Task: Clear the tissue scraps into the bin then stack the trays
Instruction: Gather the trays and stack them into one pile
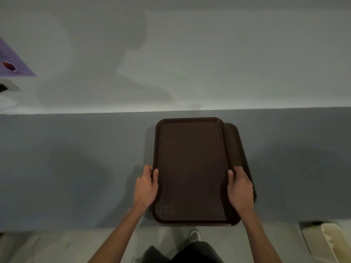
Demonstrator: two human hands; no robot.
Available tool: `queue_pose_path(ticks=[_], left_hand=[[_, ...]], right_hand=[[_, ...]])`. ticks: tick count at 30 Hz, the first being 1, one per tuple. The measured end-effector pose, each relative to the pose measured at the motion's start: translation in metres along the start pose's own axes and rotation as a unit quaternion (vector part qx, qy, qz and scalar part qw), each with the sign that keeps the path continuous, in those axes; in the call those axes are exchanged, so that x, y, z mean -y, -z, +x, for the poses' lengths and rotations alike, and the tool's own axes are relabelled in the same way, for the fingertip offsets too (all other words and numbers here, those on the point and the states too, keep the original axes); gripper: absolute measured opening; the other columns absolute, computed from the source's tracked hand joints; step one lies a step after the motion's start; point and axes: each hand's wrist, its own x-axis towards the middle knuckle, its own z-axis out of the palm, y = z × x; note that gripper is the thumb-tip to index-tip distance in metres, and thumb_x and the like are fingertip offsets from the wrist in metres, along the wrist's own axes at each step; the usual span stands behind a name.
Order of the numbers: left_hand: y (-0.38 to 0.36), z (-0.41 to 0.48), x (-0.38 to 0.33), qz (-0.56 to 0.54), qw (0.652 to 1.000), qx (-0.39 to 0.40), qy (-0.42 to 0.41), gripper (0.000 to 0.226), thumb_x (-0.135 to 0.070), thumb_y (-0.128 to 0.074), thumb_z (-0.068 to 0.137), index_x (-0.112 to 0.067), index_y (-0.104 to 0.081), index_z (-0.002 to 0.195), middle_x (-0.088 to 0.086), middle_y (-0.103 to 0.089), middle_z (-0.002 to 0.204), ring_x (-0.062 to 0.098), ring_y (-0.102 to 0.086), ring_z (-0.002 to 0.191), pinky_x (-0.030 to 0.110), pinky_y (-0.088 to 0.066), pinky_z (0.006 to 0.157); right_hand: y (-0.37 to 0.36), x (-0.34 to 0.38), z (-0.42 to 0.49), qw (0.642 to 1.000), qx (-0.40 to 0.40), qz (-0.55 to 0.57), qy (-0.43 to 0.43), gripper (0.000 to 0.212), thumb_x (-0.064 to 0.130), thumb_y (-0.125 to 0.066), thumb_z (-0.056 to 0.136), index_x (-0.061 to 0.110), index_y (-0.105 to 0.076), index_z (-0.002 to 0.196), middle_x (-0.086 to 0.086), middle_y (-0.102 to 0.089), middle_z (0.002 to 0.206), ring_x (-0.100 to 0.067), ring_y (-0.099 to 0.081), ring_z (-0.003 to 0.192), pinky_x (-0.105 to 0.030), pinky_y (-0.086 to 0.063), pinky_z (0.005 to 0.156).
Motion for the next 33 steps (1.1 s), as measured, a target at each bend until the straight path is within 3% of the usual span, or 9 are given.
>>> queue_pose_path(ticks=[5,9,12,16,18,20,23,28,33], left_hand=[[-0.064,-0.002,-0.022,0.021,0.999,0.031,0.000,0.017,-0.036,-0.045,0.108,-0.024,-0.041,0.097,0.009,-0.063,0.085,0.041,-0.064,0.079,0.049,-0.052,0.065],[-0.097,-0.010,-0.039,0.044,0.998,0.045,-0.012,0.018,-0.032,-0.040,0.109,-0.017,-0.047,0.104,0.006,-0.055,0.103,0.035,-0.060,0.087,0.045,-0.051,0.074],[-0.111,-0.010,-0.045,0.041,0.998,0.047,0.004,0.015,-0.030,-0.038,0.110,-0.018,-0.044,0.104,0.005,-0.055,0.097,0.033,-0.061,0.080,0.040,-0.046,0.066],[-0.119,-0.008,-0.050,0.027,0.998,0.052,0.026,0.006,-0.028,-0.036,0.111,-0.026,-0.037,0.106,-0.001,-0.059,0.080,0.024,-0.061,0.064,0.034,-0.041,0.058],[-0.120,-0.003,-0.054,0.032,0.998,0.054,0.020,0.011,-0.028,-0.035,0.112,-0.023,-0.042,0.119,-0.001,-0.063,0.087,0.030,-0.068,0.074,0.037,-0.047,0.060],[-0.123,0.005,-0.058,0.043,0.998,0.050,0.022,0.031,-0.028,-0.034,0.112,-0.018,-0.044,0.139,0.010,-0.069,0.109,0.039,-0.070,0.093,0.045,-0.056,0.075],[-0.131,0.014,-0.065,0.073,0.995,0.054,0.044,0.047,-0.035,-0.030,0.111,-0.021,-0.033,0.156,0.017,-0.061,0.135,0.044,-0.064,0.112,0.054,-0.053,0.094],[-0.137,0.028,-0.066,0.114,0.989,0.067,0.065,0.059,-0.051,-0.014,0.106,-0.030,-0.017,0.161,0.017,-0.058,0.141,0.043,-0.061,0.119,0.060,-0.050,0.100],[-0.137,0.036,-0.068,0.141,0.984,0.074,0.077,0.059,-0.048,-0.015,0.108,-0.029,-0.012,0.163,0.017,-0.063,0.134,0.044,-0.062,0.115,0.061,-0.050,0.098]], right_hand=[[0.005,-0.066,0.030,0.999,0.028,-0.020,-0.018,0.036,0.032,-0.043,0.111,0.007,-0.060,0.131,-0.017,-0.070,0.112,-0.041,-0.067,0.099,-0.042,-0.055,0.080],[0.001,-0.104,0.038,0.997,0.018,-0.076,-0.028,0.033,0.023,-0.051,0.108,0.002,-0.064,0.131,-0.022,-0.062,0.120,-0.043,-0.055,0.106,-0.052,-0.051,0.095],[-0.005,-0.118,0.036,0.998,0.015,-0.043,-0.046,0.036,0.025,-0.052,0.108,0.005,-0.061,0.137,-0.020,-0.054,0.124,-0.042,-0.056,0.109,-0.052,-0.052,0.099],[-0.005,-0.110,0.043,0.997,0.040,-0.004,-0.064,0.036,0.030,-0.042,0.113,0.007,-0.055,0.137,-0.020,-0.061,0.124,-0.041,-0.064,0.104,-0.045,-0.054,0.088],[-0.004,-0.109,0.048,0.996,0.054,-0.002,-0.064,0.036,0.031,-0.038,0.114,0.009,-0.051,0.139,-0.021,-0.065,0.122,-0.041,-0.067,0.098,-0.045,-0.055,0.081],[-0.004,-0.109,0.056,0.996,0.063,-0.013,-0.062,0.039,0.032,-0.035,0.114,0.014,-0.046,0.147,-0.021,-0.067,0.122,-0.041,-0.068,0.097,-0.046,-0.055,0.079],[-0.003,-0.111,0.069,0.995,0.064,-0.033,-0.062,0.042,0.033,-0.032,0.114,0.019,-0.040,0.153,-0.022,-0.066,0.123,-0.042,-0.068,0.098,-0.047,-0.054,0.080],[-0.006,-0.101,0.083,0.991,0.079,-0.094,-0.056,0.052,0.039,-0.027,0.114,0.029,-0.023,0.165,-0.017,-0.062,0.124,-0.043,-0.068,0.094,-0.049,-0.054,0.075],[-0.012,-0.096,0.089,0.985,0.085,-0.144,-0.048,0.058,0.038,-0.026,0.115,0.028,-0.010,0.169,-0.014,-0.057,0.130,-0.038,-0.071,0.090,-0.047,-0.055,0.072]])
